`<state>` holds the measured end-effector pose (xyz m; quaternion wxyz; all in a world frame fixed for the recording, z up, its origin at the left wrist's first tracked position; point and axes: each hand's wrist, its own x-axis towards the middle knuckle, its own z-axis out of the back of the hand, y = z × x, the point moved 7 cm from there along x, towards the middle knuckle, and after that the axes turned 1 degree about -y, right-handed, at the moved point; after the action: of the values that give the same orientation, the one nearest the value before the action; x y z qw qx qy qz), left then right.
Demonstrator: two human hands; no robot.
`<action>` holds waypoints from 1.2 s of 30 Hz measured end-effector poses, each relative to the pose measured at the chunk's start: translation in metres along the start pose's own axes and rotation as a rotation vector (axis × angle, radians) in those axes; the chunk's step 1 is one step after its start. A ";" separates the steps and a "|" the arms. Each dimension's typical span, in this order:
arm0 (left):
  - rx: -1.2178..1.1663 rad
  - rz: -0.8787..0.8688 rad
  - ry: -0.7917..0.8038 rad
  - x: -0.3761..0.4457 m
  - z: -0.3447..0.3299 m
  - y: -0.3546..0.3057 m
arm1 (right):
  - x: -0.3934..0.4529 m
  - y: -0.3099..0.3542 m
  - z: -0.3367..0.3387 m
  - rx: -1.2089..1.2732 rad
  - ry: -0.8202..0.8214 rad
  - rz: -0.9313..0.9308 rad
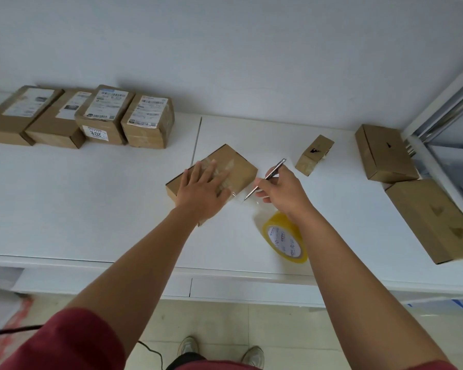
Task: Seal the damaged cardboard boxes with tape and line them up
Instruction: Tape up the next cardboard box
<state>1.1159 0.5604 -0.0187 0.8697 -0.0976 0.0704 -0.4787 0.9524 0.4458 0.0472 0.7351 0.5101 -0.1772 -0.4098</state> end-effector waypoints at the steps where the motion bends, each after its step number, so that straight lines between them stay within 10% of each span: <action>1: -0.002 0.000 0.002 0.001 0.000 0.000 | 0.000 0.000 -0.002 -0.023 0.009 0.001; 11: 0.016 -0.004 0.037 -0.001 0.003 -0.001 | 0.005 0.000 -0.003 -0.398 -0.035 0.003; 24: 0.026 0.007 0.029 -0.004 0.006 -0.005 | -0.018 0.008 0.033 0.534 -0.347 0.096; 36: 0.080 -0.006 0.038 -0.001 0.005 -0.005 | -0.015 -0.001 0.069 0.784 -0.469 0.093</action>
<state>1.1124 0.5594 -0.0126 0.8701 -0.0540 0.0675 -0.4853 0.8960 0.4151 0.0771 0.4441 0.6347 -0.5035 -0.3827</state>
